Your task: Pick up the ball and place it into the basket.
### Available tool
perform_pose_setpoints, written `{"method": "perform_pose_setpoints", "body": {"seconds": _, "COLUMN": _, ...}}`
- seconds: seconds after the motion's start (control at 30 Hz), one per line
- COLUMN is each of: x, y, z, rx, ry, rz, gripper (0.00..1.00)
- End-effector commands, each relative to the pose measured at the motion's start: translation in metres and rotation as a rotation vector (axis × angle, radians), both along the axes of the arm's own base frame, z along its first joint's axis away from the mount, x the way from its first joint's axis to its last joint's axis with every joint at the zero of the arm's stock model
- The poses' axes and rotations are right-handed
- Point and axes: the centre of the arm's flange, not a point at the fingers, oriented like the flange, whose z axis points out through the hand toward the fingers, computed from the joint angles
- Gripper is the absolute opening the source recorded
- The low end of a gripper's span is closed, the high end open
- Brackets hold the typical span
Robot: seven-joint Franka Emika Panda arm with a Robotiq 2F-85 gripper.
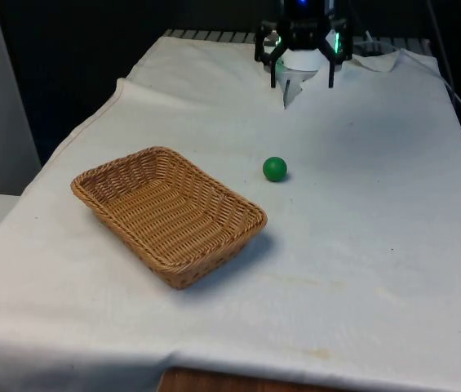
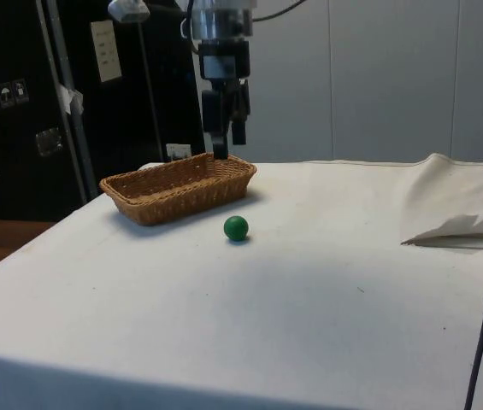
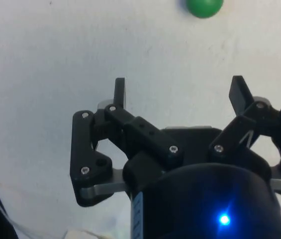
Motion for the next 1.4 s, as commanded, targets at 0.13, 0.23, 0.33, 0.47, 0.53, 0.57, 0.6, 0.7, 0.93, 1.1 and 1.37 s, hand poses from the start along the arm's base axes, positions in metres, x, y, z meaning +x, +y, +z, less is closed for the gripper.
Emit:
{"method": "perform_pose_setpoints", "body": {"seconds": 0.13, "x": 0.003, "y": 0.001, "z": -0.020, "rx": 0.009, "ry": -0.014, "rz": -0.001, "gripper": 1.00}}
{"method": "perform_pose_setpoints", "body": {"seconds": 0.23, "x": 0.004, "y": 0.001, "z": -0.030, "rx": 0.008, "ry": -0.014, "rz": -0.001, "gripper": 1.00}}
{"method": "perform_pose_setpoints", "body": {"seconds": 0.33, "x": 0.005, "y": 0.001, "z": -0.037, "rx": 0.007, "ry": -0.013, "rz": -0.001, "gripper": 1.00}}
{"method": "perform_pose_setpoints", "body": {"seconds": 0.47, "x": 0.008, "y": 0.000, "z": -0.054, "rx": 0.003, "ry": -0.013, "rz": 0.003, "gripper": 1.00}}
{"method": "perform_pose_setpoints", "body": {"seconds": 0.53, "x": 0.009, "y": -0.002, "z": -0.061, "rx": 0.000, "ry": -0.012, "rz": 0.004, "gripper": 1.00}}
{"method": "perform_pose_setpoints", "body": {"seconds": 0.57, "x": 0.010, "y": -0.003, "z": -0.064, "rx": -0.001, "ry": -0.011, "rz": 0.004, "gripper": 1.00}}
{"method": "perform_pose_setpoints", "body": {"seconds": 0.6, "x": 0.009, "y": -0.003, "z": -0.063, "rx": -0.013, "ry": -0.005, "rz": 0.003, "gripper": 1.00}}
{"method": "perform_pose_setpoints", "body": {"seconds": 0.7, "x": 0.011, "y": -0.011, "z": -0.076, "rx": -0.004, "ry": -0.013, "rz": 0.008, "gripper": 1.00}}
{"method": "perform_pose_setpoints", "body": {"seconds": 0.93, "x": 0.014, "y": -0.027, "z": -0.093, "rx": -0.002, "ry": -0.016, "rz": 0.014, "gripper": 1.00}}
{"method": "perform_pose_setpoints", "body": {"seconds": 1.1, "x": 0.016, "y": -0.037, "z": -0.109, "rx": 0.004, "ry": -0.019, "rz": 0.020, "gripper": 1.00}}
{"method": "perform_pose_setpoints", "body": {"seconds": 1.37, "x": 0.020, "y": -0.041, "z": -0.130, "rx": 0.004, "ry": -0.018, "rz": 0.029, "gripper": 1.00}}
